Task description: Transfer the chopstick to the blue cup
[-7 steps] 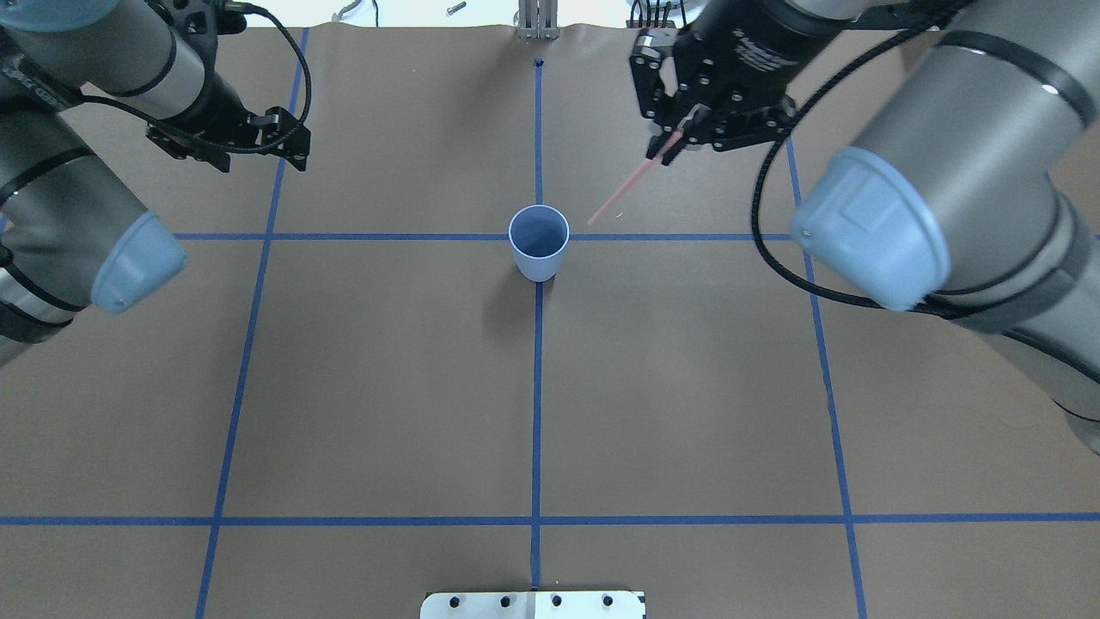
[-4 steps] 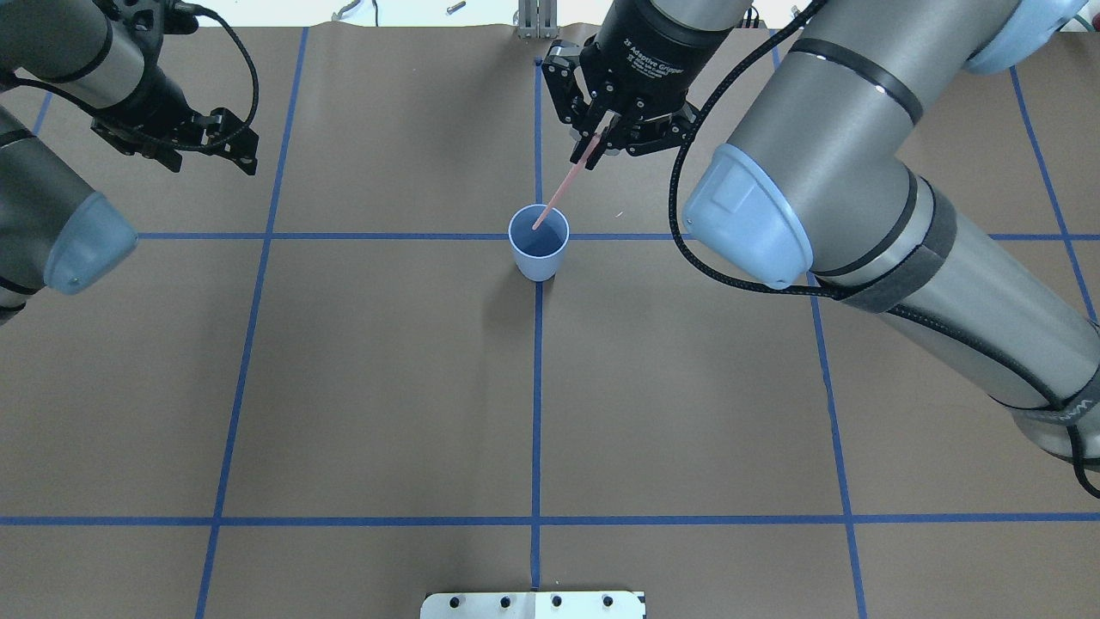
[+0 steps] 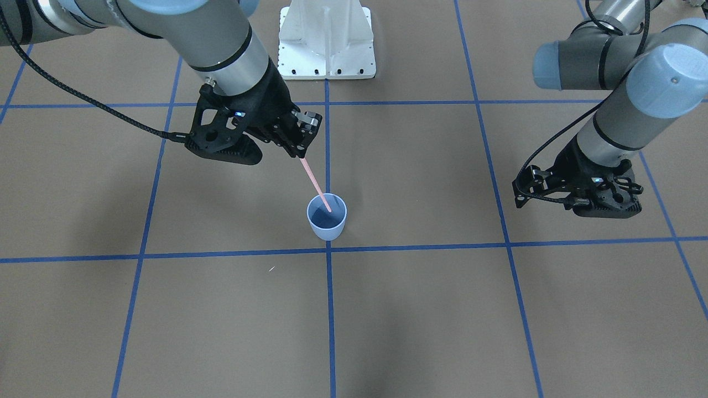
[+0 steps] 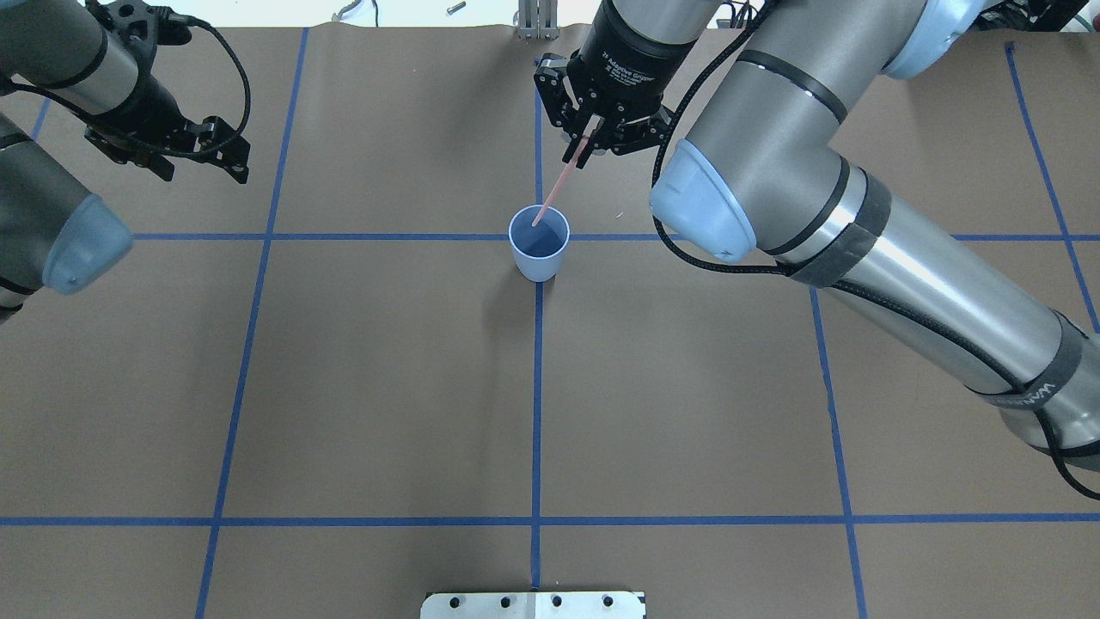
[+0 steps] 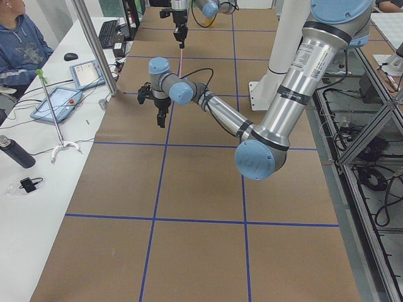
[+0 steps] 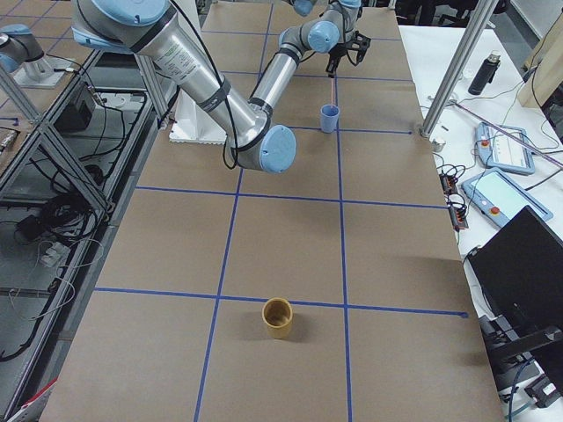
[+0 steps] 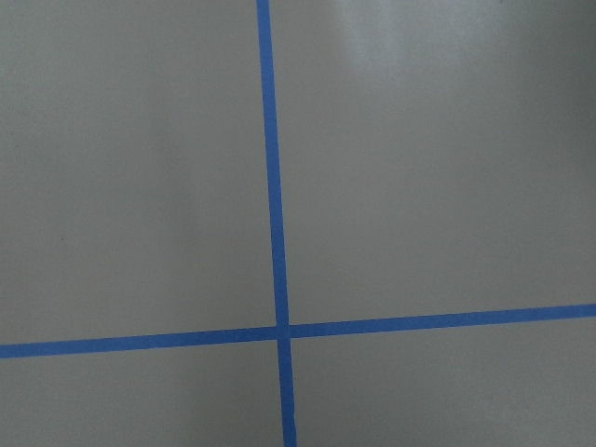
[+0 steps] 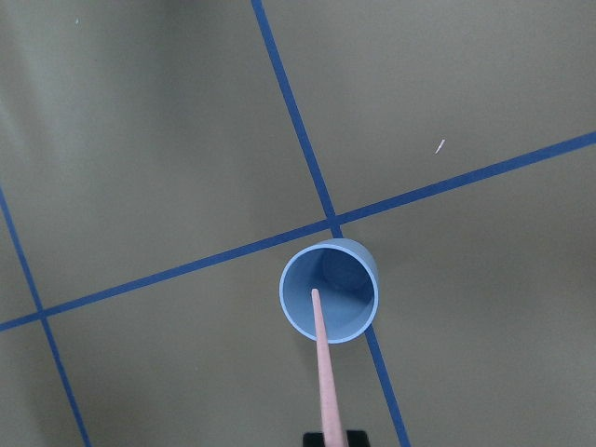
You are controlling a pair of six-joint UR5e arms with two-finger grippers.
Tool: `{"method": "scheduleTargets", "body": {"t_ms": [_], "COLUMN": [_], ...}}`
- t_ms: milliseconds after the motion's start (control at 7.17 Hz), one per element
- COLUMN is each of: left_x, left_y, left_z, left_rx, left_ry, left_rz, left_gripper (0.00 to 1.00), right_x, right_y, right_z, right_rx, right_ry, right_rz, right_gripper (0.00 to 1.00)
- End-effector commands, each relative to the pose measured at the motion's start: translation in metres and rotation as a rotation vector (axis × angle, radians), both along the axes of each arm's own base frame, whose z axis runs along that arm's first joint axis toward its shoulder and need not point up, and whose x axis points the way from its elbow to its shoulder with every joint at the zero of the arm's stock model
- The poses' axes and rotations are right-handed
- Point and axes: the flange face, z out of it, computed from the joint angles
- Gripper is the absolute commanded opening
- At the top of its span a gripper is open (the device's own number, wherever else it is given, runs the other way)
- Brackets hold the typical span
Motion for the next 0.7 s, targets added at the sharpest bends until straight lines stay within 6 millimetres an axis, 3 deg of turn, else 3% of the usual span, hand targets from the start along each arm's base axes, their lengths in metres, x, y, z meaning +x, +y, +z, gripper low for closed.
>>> {"method": "scheduleTargets", "body": {"t_ms": [0,140,279,419,558], "left_x": [0.009,0.010,0.009,0.007,-0.010], "left_y": [-0.007,-0.008,-0.008,-0.007,-0.012], "left_z": [0.019,0.020,0.020,0.019,0.017], "left_rx": [-0.034,-0.037,-0.036,-0.036,-0.030], "left_ry": [-0.019,-0.021,-0.020,-0.020,-0.015], "left_rz": [0.008,0.008,0.008,0.005,-0.019], "left_gripper": [0.98,0.98,0.98,0.98,0.98], "right_x": [-0.029,-0.027,-0.011,0.021,0.068], "right_y": [-0.007,-0.007,-0.012,-0.029,-0.031], "right_z": [0.017,0.016,0.011,0.015,0.049], "right_rx": [-0.003,0.006,0.009,-0.011,-0.008], "right_ry": [0.003,0.003,-0.015,-0.037,-0.050], "right_rz": [-0.022,-0.018,-0.009,0.007,0.016], "right_gripper": [0.99,1.00,1.00,1.00,1.00]}}
